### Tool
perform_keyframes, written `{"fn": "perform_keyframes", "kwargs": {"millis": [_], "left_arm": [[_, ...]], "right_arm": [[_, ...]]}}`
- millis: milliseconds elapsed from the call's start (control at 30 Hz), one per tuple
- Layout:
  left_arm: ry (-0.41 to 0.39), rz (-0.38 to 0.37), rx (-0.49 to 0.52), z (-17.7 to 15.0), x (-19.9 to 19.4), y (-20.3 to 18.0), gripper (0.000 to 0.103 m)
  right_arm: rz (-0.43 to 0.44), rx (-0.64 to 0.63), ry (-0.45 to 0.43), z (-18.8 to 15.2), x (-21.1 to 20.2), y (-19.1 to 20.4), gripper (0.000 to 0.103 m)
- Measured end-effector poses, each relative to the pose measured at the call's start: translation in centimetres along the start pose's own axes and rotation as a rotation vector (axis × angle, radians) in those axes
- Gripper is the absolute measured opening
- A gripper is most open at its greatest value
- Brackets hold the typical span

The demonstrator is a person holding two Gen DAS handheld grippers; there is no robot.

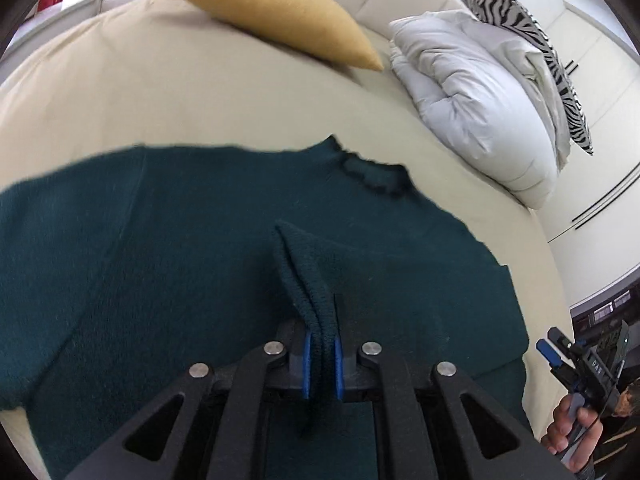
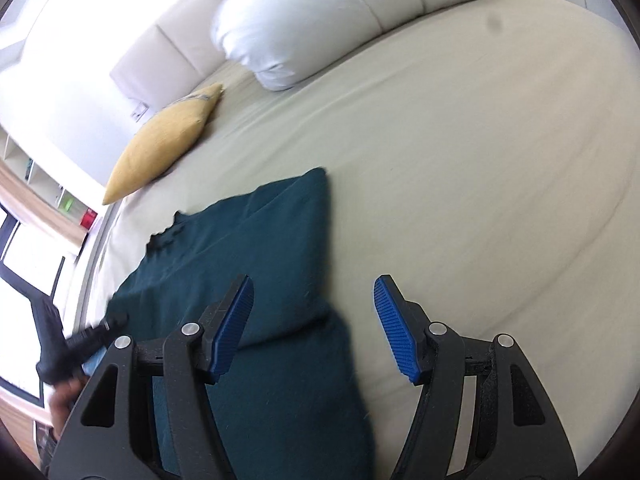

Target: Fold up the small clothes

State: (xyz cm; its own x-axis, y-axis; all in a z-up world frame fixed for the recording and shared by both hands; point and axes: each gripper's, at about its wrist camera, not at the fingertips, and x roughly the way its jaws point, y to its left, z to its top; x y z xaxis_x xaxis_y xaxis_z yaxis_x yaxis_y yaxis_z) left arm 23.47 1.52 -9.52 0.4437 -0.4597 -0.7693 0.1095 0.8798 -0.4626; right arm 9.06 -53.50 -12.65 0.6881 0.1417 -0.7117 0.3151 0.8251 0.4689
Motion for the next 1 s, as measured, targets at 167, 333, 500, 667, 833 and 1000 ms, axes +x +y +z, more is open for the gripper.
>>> {"fn": "perform_keyframes", "kwargs": {"millis": [167, 333, 500, 667, 833, 1000], "left_arm": [[0.001, -0.023, -0.017, -0.7, -0.1, 1.3, 0.009], [0.006, -0.036, -0.014, -0.5, 0.2, 1.0, 0.013], [0.006, -0.043, -0.013, -0.5, 0.5, 0.7, 0.013], [-0.006, -0.036, 0.016, -0.5, -0.1, 0.3, 0.010], [-0.046, -0.028, 0.042, -0.5, -0.6, -0.3, 0.010], [-0.029, -0.049, 0.015, -1.0, 0.4, 1.0, 0.012]], "right_arm": [[-0.017, -0.002, 0.033, 2.9, 2.8, -0.7, 0.061], [-0.013, -0.073, 0.084, 4.7, 6.3, 1.4, 0.056], [-0.083, -0.111, 0.152, 5.2, 11.0, 2.8, 0.023], [-0.117, -0.140, 0.114, 5.8, 11.2, 3.1, 0.006], [-0.121, -0.140, 0.056, 6.0, 10.4, 3.4, 0.006], [-0.122, -0.123, 0.095, 5.3, 10.8, 1.8, 0.017]]}}
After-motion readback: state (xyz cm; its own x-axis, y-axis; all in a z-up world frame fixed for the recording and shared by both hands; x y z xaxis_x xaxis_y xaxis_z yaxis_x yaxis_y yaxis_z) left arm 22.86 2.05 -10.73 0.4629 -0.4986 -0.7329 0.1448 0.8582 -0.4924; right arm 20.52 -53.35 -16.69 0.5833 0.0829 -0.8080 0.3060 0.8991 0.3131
